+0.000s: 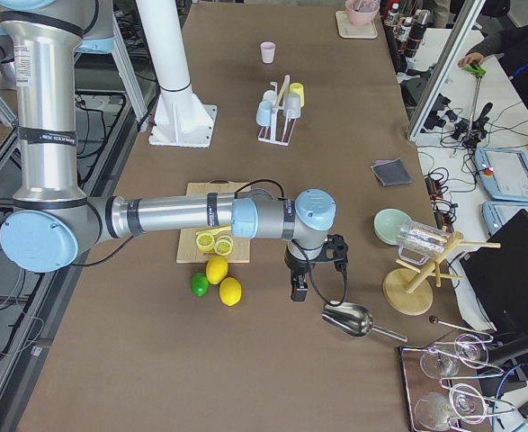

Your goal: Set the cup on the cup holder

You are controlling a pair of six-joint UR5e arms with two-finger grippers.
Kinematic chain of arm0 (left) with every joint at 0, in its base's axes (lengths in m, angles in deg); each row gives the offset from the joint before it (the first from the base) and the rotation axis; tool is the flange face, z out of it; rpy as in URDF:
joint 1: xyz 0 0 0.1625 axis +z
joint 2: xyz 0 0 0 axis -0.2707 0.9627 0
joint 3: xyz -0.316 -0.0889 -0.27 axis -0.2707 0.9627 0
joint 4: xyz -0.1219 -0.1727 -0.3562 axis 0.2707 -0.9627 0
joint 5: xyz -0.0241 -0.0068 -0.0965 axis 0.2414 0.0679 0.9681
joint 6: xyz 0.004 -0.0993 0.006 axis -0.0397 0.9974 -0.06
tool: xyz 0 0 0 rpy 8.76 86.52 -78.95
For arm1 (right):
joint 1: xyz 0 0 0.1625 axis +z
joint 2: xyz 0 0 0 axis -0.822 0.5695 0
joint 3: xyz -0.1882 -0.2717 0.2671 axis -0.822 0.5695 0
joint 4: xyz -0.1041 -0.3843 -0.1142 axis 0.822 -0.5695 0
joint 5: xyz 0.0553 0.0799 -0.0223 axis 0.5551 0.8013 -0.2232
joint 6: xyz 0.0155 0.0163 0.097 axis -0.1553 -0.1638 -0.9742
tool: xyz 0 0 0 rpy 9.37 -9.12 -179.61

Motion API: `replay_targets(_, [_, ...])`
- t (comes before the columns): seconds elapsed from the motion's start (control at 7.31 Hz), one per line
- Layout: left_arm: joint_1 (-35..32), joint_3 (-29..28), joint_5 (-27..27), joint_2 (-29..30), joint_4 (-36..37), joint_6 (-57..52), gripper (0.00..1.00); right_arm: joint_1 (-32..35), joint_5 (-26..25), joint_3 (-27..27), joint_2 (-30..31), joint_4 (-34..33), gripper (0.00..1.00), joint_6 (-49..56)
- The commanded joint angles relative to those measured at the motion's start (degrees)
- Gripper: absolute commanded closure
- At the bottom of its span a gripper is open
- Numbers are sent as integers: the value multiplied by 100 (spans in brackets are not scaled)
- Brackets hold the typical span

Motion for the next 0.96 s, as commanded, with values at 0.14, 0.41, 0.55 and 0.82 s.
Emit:
replay_targets(0.14, [0, 0, 0, 0, 9, 0, 1, 11, 3, 27, -20, 1, 0, -22])
replay_targets(0.41, [0, 0, 0, 0, 0, 0, 1, 11, 3, 36, 6, 1, 0, -22])
replay_targets(0.55, [8, 0, 0, 0, 0, 0, 1, 11, 3, 45, 6, 1, 0, -22])
replay_targets(0.82, [0, 0, 0, 0, 0, 0, 1, 11, 3, 45, 15, 1, 0, -13])
